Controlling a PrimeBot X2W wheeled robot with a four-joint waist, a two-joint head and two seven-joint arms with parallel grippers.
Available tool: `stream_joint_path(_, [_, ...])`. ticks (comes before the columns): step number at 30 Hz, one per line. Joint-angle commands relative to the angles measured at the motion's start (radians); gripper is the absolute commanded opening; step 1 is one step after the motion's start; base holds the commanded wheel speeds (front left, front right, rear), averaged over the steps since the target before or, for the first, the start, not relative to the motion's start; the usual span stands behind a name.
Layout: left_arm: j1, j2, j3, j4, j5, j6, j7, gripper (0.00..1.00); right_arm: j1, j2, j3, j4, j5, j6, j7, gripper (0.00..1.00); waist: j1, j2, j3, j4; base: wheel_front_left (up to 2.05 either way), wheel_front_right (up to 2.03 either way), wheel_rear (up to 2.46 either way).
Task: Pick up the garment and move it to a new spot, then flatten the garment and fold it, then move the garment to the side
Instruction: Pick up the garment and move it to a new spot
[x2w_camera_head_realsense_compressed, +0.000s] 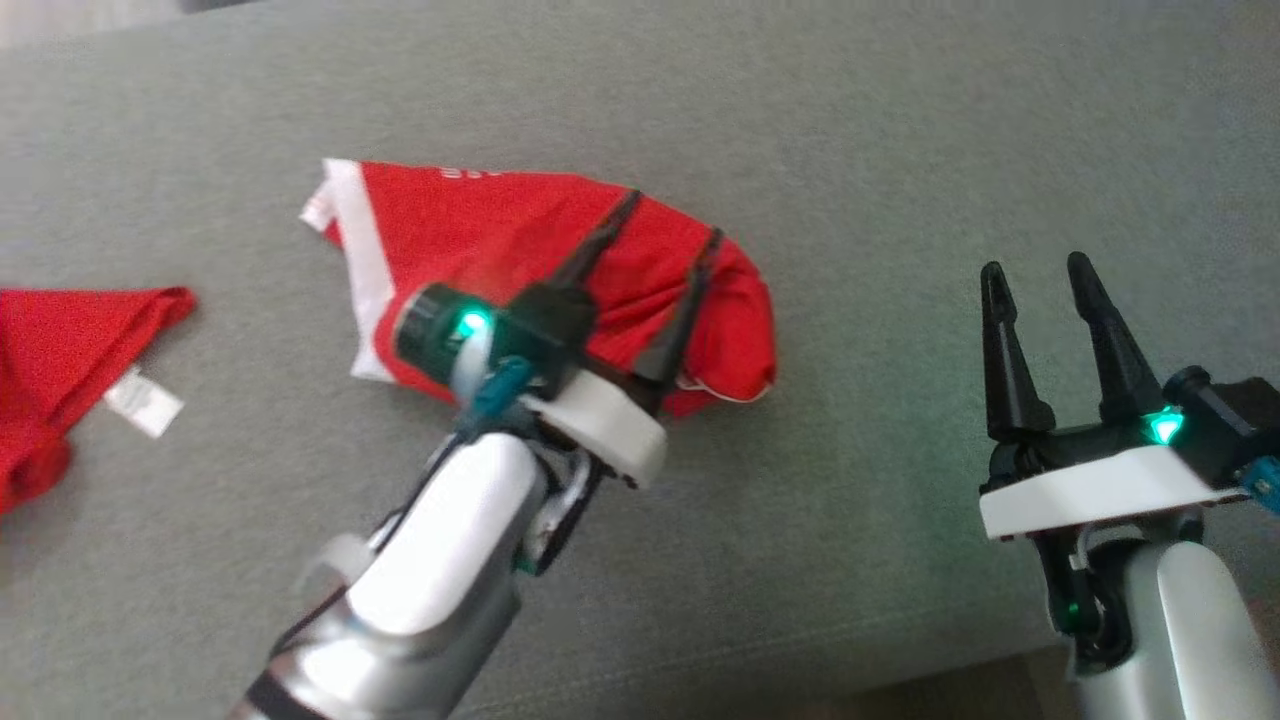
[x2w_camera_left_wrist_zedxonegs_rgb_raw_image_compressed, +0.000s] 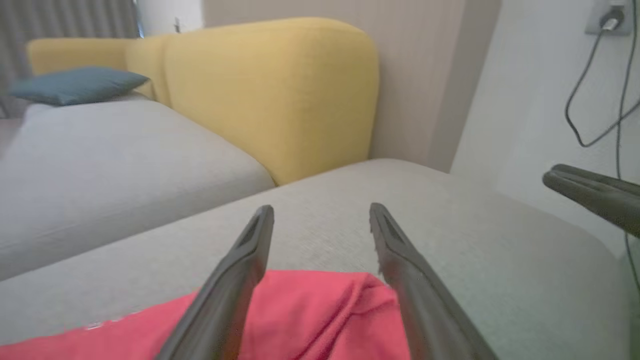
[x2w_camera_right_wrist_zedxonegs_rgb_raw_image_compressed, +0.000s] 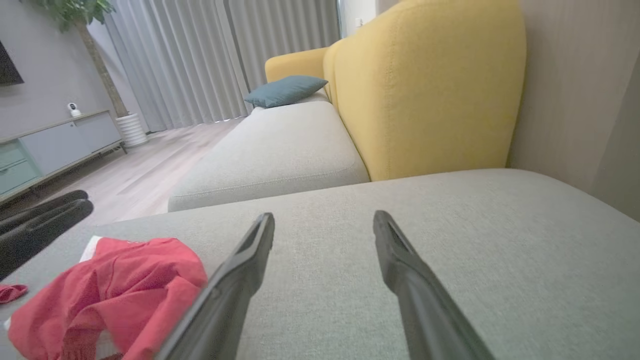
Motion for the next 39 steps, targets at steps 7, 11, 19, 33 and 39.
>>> stream_joint_path(7, [0.077,0.116,0.173,-0.148,-0.012,0.079,-0.020,1.00,0.003,-0.002,0.009,-0.049,-0.025,0.008,0.024,1.00,0.0000,0.0000,-0.052,0.109,0.00,0.00,0.00])
stream_joint_path(11, [0.130,0.161,0.267,-0.194,-0.025,0.098,-0.021,1.00,0.012,-0.001,0.003,-0.057,-0.034,0.008,0.037,1.00,0.0000,0.0000,-0.063,0.146,0.00,0.00,0.00])
stream_joint_path(19, [0.252,0.220,0.403,-0.224,-0.025,0.095,-0.021,1.00,0.032,-0.002,-0.001,-0.064,-0.044,0.008,0.060,1.00,0.0000,0.0000,-0.093,0.179,0.00,0.00,0.00])
stream_joint_path(33, [0.412,0.231,0.426,-0.267,0.008,0.083,-0.021,1.00,0.093,-0.004,0.001,-0.054,-0.040,0.008,0.078,1.00,0.0000,0.0000,-0.172,0.167,0.00,0.00,0.00])
stream_joint_path(39, [0.447,0.232,0.421,-0.265,0.011,0.087,-0.021,1.00,0.114,-0.004,-0.003,-0.060,-0.039,0.008,0.086,1.00,0.0000,0.0000,-0.186,0.168,0.00,0.00,0.00])
